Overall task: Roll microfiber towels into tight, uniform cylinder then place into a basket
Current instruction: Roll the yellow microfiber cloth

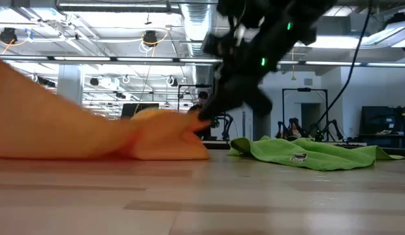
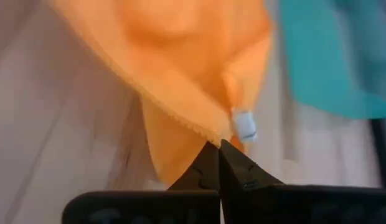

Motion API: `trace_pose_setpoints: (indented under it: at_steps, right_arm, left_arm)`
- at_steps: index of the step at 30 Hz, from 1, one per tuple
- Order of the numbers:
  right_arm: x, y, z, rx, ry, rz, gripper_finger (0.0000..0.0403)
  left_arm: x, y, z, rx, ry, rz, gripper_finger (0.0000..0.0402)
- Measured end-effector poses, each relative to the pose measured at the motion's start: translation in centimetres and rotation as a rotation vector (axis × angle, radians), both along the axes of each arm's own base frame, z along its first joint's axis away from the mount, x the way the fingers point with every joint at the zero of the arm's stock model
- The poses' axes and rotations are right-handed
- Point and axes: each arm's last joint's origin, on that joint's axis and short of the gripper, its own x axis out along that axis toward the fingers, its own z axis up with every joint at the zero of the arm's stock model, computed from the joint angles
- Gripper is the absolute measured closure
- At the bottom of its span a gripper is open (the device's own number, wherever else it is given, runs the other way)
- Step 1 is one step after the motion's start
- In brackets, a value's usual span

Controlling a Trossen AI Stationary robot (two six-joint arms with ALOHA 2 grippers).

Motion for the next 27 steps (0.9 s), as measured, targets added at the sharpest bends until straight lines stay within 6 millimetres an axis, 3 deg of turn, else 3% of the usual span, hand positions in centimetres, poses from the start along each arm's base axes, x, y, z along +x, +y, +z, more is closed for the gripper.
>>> trace_pose_setpoints:
  at_steps: [8,13,16,20,27]
  right_arm:
    - [-3.3,-0.6,6.7,0.110,-0.071,-0.099,0.0394]
    - [-5.4,-0.6,8.5,0.200,-0.040,-0.123,0.0399]
    - [-5.8,0.2,8.5,0.320,-0.004,-0.098,0.0400]
    - [-6.0,1.8,7.2,0.509,0.132,-0.045,0.0393]
    - [-6.3,6.0,3.0,0.534,0.370,0.008,0.0395]
  left_arm:
    - [-0.2,0.4,2.6,0.066,-0.013,-0.058,0.0398]
    - [0.0,0.3,3.1,0.069,-0.048,-0.075,0.0398]
    - [0.0,0.3,3.2,0.062,-0.049,-0.070,0.0398]
    - [-0.2,0.2,3.1,0.027,-0.021,-0.046,0.0398]
    - [0.0,-0.8,2.7,-0.139,0.008,-0.008,0.0398]
